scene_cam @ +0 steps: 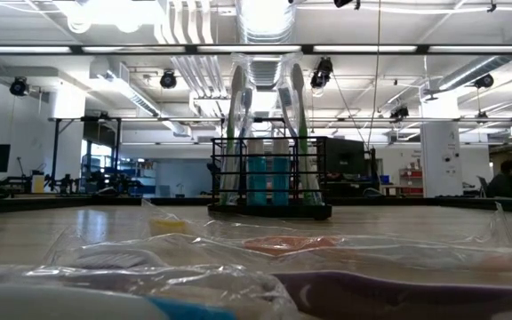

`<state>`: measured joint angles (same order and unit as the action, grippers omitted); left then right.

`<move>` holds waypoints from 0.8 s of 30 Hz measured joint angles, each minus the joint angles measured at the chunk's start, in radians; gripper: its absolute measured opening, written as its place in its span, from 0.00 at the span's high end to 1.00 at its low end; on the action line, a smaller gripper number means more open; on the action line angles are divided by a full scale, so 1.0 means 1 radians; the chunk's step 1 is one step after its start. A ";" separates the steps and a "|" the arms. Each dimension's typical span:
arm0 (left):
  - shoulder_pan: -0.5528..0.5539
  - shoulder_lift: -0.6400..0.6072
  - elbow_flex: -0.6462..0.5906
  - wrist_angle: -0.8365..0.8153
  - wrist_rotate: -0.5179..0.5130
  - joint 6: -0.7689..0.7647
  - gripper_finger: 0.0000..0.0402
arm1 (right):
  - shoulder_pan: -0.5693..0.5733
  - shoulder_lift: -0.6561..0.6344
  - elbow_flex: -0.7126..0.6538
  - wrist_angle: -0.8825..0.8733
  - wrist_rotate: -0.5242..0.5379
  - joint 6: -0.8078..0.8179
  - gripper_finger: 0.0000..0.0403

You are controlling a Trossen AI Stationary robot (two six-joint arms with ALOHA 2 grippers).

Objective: Pick & Place toothbrushing station
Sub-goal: Put the top purple toothbrush into the wire organizer

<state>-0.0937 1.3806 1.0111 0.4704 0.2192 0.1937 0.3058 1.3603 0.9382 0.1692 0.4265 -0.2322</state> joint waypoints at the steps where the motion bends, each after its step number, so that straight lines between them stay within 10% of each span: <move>1: 0.000 -0.003 0.000 -0.004 0.000 -0.001 0.95 | 0.000 -0.002 0.000 0.000 -0.003 0.009 0.88; 14: -0.003 -0.184 -0.003 -0.250 -0.011 0.011 0.95 | -0.001 -0.094 -0.028 -0.131 0.002 0.106 0.59; 24: -0.008 -0.318 -0.244 -0.194 -0.131 -0.030 0.95 | 0.003 -0.268 -0.256 0.100 0.000 0.111 0.64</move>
<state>-0.1013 1.0630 0.7670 0.2764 0.0879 0.1637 0.3085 1.0927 0.6823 0.2690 0.4270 -0.1213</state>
